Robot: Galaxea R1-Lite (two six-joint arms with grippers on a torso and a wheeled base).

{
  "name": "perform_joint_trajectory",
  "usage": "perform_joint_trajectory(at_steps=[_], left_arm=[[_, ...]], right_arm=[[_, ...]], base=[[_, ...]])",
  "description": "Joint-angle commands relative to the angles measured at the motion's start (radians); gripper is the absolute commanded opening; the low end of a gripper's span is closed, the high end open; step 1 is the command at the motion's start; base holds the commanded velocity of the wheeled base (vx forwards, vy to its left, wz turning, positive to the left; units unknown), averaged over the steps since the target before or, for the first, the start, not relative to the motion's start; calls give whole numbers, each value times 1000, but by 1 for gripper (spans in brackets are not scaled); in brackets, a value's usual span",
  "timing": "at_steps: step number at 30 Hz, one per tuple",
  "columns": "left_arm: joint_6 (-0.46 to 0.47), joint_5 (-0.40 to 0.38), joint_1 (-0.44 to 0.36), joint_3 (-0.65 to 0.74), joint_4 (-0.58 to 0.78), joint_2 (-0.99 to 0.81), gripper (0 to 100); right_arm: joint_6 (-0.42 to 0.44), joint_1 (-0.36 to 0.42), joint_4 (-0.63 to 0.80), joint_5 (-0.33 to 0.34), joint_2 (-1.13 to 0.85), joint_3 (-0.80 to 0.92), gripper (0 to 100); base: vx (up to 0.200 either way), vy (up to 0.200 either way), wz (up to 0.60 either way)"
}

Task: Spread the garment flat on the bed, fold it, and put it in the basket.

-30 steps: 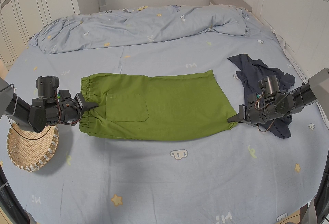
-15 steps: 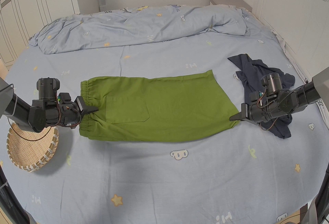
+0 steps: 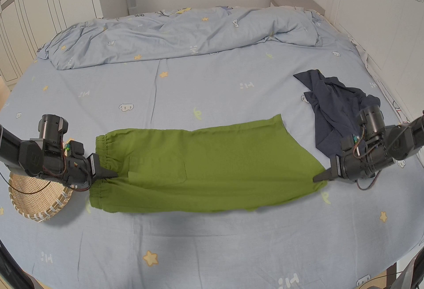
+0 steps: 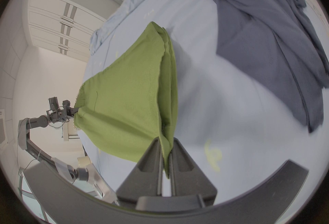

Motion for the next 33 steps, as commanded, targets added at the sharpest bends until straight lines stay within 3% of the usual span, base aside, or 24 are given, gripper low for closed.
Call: perform_joint_trajectory(at_steps=[1,7,12,26,27,33], left_arm=[[122,4,28,240,6,-153,0],[155,7,19,428,-75,-196,0],[173,13,25,507,-175,-196,0],[178,13,22,526,-181,-181,0],[178,13,22,526,-180,-181,0],[178,13,20,527,-180,-189,0]], right_arm=[[-22,36,15,-32,-257,295,0],[-14,107,15,-36,-418,499,0],[-12,113,15,-36,-481,573,0],[-19,118,14,-33,-465,608,0],[-19,118,14,-33,-461,610,100],[-20,116,12,-32,-455,610,100]], base=[[0,0,0],[0,0,0],[0,0,0],[0,0,0],[0,0,0],[0,0,0]])
